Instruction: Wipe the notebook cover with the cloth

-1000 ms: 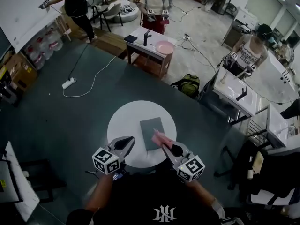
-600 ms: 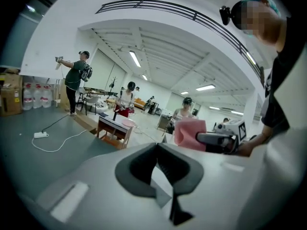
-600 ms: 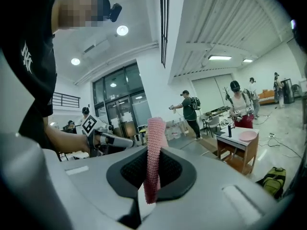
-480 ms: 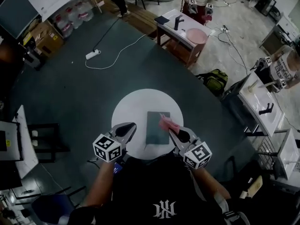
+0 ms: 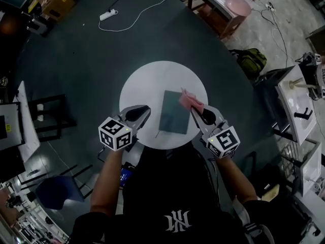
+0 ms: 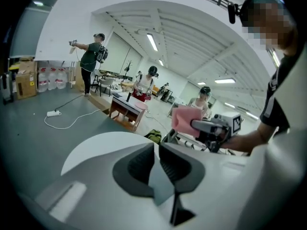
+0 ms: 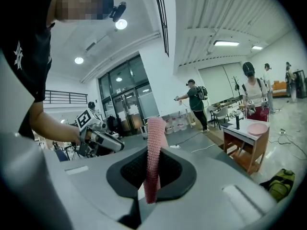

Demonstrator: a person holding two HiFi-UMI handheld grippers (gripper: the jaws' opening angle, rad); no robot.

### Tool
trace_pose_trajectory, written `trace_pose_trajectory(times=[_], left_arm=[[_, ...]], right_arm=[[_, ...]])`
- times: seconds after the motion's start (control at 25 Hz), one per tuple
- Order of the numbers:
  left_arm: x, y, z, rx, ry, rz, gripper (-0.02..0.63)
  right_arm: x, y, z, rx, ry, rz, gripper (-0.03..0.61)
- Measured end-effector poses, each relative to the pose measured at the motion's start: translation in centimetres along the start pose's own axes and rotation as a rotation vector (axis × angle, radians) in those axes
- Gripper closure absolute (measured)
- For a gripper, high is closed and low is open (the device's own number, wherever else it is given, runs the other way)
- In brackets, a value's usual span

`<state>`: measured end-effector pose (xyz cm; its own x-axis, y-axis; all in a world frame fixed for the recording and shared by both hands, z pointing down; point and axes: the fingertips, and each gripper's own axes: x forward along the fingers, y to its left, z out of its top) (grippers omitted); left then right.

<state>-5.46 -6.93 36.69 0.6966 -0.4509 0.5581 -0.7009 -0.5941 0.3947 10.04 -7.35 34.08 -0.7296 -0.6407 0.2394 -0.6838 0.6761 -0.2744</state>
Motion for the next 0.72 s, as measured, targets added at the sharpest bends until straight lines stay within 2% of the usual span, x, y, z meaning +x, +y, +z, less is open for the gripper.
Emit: trace_pose_trajectory(times=[0.16,0.36,0.52,0.72], left_arm=[[2.7,2.1,-3.2,-0.035,0.047,-0.062,0.571],[6.1,5.6,-8.0,-0.094,0.112,-0.111,0.560],[8.7,6.9,-11.5,-0.135,0.170,-0.135,0.543],[11.4,8.1,-15.0,-0.149,0.232,-0.146,0.537]], right_arm=[[2.6,-0.9,-2.6,-0.073,0.050,-0.034,0.565],[6.0,-2.1,-5.5,-0.221,0.111,-0.045,0.565],[7.8,-3.1,-8.3,-0.257,0.144,-0.038,0.565],[10.3,-3.2,-11.9,-0.311,0.190,-0.031,0.565]])
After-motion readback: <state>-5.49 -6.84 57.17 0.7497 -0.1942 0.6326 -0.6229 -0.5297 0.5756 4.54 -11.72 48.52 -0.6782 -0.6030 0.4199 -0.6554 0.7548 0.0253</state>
